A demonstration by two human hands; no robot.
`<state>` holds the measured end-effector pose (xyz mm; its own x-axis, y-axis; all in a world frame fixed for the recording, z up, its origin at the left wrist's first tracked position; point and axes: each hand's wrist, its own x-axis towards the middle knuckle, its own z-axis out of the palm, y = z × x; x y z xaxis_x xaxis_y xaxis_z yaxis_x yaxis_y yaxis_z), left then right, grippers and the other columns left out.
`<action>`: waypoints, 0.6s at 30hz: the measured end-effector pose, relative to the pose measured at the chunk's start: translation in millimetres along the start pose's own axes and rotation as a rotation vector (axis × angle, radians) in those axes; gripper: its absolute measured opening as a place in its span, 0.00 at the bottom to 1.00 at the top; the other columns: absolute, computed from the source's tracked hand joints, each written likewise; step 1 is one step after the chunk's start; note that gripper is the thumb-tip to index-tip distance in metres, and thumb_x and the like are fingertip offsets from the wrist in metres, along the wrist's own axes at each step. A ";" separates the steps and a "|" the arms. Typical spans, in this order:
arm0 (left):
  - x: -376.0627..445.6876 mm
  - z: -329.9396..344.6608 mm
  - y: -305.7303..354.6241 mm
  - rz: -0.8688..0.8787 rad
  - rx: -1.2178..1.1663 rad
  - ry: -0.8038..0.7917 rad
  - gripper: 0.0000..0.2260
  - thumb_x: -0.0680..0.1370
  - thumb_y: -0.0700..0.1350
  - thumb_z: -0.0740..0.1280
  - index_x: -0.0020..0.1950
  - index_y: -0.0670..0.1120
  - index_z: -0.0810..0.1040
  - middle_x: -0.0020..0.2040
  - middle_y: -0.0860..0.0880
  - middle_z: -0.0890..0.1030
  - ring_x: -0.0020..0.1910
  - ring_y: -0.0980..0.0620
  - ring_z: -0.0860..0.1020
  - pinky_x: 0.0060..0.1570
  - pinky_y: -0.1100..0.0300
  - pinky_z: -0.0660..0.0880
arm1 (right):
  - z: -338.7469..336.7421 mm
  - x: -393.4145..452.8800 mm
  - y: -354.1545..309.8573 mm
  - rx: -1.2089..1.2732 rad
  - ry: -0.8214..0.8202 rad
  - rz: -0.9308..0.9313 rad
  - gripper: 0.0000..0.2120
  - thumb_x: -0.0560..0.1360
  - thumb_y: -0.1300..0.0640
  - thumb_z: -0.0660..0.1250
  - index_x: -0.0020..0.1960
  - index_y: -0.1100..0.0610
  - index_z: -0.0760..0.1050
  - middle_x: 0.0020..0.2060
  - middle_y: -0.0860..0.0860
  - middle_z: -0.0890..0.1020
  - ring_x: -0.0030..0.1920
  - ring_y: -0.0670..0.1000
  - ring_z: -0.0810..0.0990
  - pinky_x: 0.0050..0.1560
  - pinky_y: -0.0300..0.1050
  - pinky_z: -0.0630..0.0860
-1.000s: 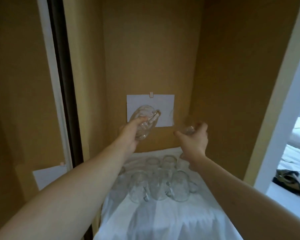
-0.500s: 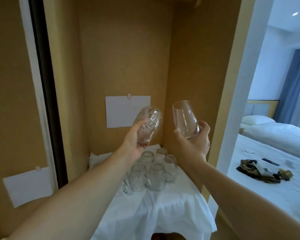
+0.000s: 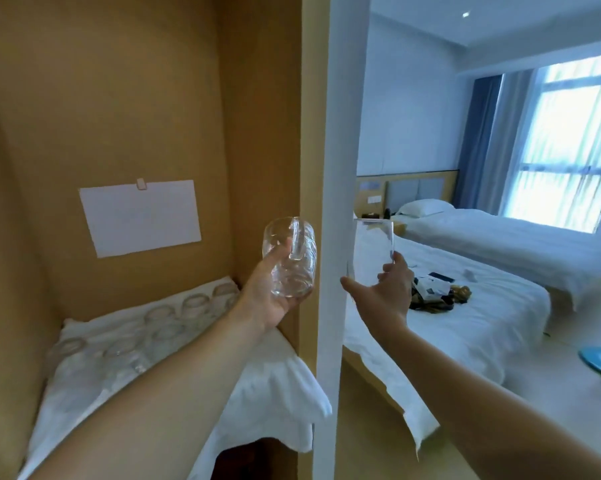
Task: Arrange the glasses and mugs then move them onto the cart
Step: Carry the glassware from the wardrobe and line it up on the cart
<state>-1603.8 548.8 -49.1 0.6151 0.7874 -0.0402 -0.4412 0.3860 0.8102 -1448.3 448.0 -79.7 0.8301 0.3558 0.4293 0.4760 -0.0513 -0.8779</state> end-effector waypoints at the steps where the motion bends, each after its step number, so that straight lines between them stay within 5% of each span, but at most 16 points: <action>1: 3.1 12.6 -11.0 -0.016 -0.002 -0.008 0.32 0.64 0.53 0.78 0.66 0.45 0.78 0.55 0.42 0.84 0.51 0.42 0.82 0.50 0.48 0.80 | -12.2 5.9 9.4 -0.006 0.004 0.009 0.51 0.63 0.48 0.83 0.78 0.54 0.60 0.64 0.54 0.71 0.60 0.52 0.75 0.63 0.49 0.75; 5: 10.1 59.9 -49.7 -0.115 0.027 -0.047 0.30 0.63 0.54 0.76 0.63 0.45 0.79 0.54 0.41 0.84 0.53 0.41 0.82 0.65 0.46 0.74 | -61.4 24.7 44.4 -0.015 0.016 0.031 0.51 0.61 0.42 0.83 0.76 0.52 0.61 0.64 0.54 0.73 0.61 0.52 0.75 0.65 0.52 0.75; 11: 25.4 121.2 -109.8 -0.185 -0.013 -0.167 0.29 0.72 0.52 0.78 0.70 0.47 0.75 0.61 0.39 0.83 0.59 0.38 0.82 0.63 0.42 0.77 | -138.8 48.7 89.2 -0.054 0.094 0.026 0.45 0.62 0.45 0.84 0.72 0.55 0.66 0.61 0.53 0.74 0.61 0.54 0.76 0.64 0.54 0.76; 15: 24.0 170.9 -145.4 -0.240 0.041 -0.215 0.20 0.73 0.51 0.75 0.61 0.44 0.79 0.51 0.39 0.86 0.58 0.38 0.82 0.67 0.40 0.74 | -191.3 60.5 112.6 -0.031 0.115 0.090 0.46 0.64 0.49 0.83 0.74 0.55 0.62 0.63 0.54 0.77 0.62 0.55 0.78 0.64 0.53 0.76; 18: 27.8 201.6 -174.6 -0.255 0.106 -0.237 0.28 0.68 0.51 0.78 0.65 0.43 0.78 0.55 0.39 0.85 0.58 0.38 0.82 0.66 0.39 0.74 | -225.8 68.3 131.3 -0.043 0.153 0.118 0.47 0.64 0.49 0.83 0.75 0.55 0.62 0.61 0.52 0.78 0.58 0.53 0.78 0.61 0.52 0.77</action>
<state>-1378.0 406.4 -73.8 0.8366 0.5340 -0.1224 -0.1913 0.4941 0.8481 -1263.6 254.8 -117.8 0.9139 0.1987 0.3540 0.3819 -0.1249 -0.9157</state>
